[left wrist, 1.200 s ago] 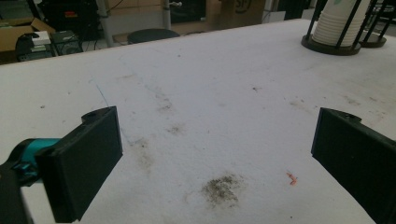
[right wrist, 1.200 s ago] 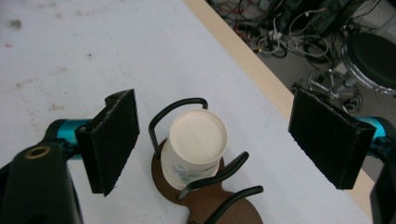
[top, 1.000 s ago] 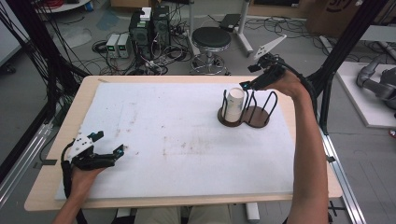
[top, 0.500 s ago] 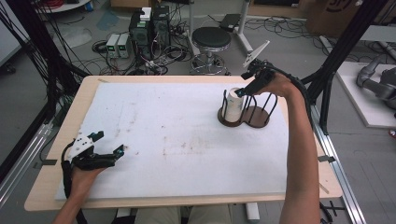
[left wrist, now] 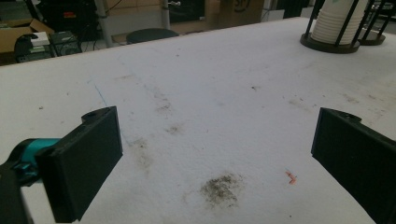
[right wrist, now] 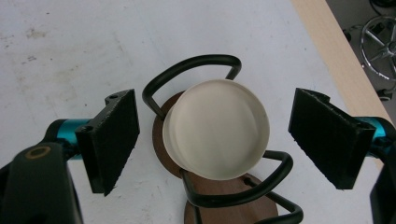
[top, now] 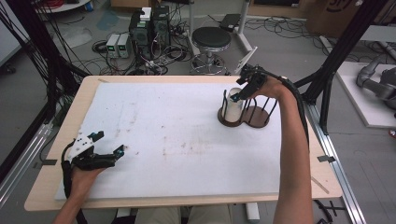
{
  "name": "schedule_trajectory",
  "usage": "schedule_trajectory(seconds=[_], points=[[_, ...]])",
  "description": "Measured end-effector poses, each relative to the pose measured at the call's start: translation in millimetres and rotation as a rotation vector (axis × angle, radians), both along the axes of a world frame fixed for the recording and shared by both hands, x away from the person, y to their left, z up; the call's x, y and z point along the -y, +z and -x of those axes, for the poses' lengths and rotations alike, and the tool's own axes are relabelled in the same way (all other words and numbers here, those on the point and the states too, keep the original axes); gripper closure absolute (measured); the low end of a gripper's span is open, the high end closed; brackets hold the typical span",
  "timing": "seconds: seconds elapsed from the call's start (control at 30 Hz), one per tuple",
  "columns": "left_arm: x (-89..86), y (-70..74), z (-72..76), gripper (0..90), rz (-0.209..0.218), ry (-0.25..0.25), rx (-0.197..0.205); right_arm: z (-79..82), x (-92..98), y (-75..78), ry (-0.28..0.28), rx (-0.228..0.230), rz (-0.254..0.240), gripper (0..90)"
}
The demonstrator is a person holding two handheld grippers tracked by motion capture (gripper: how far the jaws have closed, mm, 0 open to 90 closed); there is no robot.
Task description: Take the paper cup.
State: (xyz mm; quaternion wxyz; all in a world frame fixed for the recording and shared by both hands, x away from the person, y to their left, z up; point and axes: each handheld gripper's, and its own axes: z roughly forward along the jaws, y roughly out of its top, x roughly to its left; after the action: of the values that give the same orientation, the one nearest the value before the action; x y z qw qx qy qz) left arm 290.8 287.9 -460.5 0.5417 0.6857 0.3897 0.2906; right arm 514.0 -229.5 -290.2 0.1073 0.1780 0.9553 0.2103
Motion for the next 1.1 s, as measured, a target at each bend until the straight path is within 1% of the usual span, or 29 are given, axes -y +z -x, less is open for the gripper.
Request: schedule_trajectory(seconds=[0.1, 0.17, 0.27, 0.33, 0.4, 0.43, 0.8, 0.87, 0.9, 0.93, 0.97, 1.1], points=[[-0.1, 0.0, 0.0, 1.9, 0.001, -0.001, 0.000, -2.1, -0.6, -4.5, -0.010, -0.011, 0.020, 16.6], [-0.1, 0.0, 0.0, 1.9, 0.002, -0.001, 0.000, -2.7, -0.5, -7.0, -0.009, -0.019, 0.012, 16.6], [-0.1, 0.0, 0.0, 1.9, 0.002, -0.001, 0.000, -3.6, 0.8, -11.4, -0.021, -0.019, 0.013, 16.7], [-0.1, 0.0, -0.1, 1.8, 0.001, 0.000, 0.000, -3.6, 1.6, -13.7, -0.020, -0.029, 0.013, 20.0], [0.0, 0.0, -0.1, 1.9, 0.003, 0.001, 0.000, -4.0, 1.6, -15.5, -0.017, -0.028, 0.014, 20.4], [0.1, -0.1, 0.0, 1.8, 0.003, 0.003, -0.001, -4.4, 1.8, -16.1, -0.018, -0.034, 0.011, 20.4], [0.1, 0.0, -0.1, 1.9, 0.001, 0.002, 0.000, -5.4, -0.2, -19.8, -0.029, -0.038, 0.018, 20.5], [0.0, 0.0, 0.0, 1.9, 0.000, 0.002, 0.000, -6.1, -0.3, -19.5, -0.023, -0.028, 0.019, 21.0], [0.1, 0.0, 0.0, 1.9, 0.001, 0.002, 0.000, -5.5, -0.6, -19.3, -0.027, -0.033, 0.021, 26.1], [0.1, 0.0, 0.0, 1.9, 0.001, 0.002, 0.000, -5.8, -0.5, -18.8, -0.015, -0.029, 0.026, 29.9], [0.1, 0.0, 0.0, 1.9, 0.001, 0.004, -0.001, -5.7, -0.8, -18.6, -0.015, -0.029, 0.028, 32.5], [0.1, 0.0, 0.0, 1.9, 0.000, 0.003, 0.000, -5.5, -1.3, -18.2, -0.013, -0.024, 0.032, 34.1]])
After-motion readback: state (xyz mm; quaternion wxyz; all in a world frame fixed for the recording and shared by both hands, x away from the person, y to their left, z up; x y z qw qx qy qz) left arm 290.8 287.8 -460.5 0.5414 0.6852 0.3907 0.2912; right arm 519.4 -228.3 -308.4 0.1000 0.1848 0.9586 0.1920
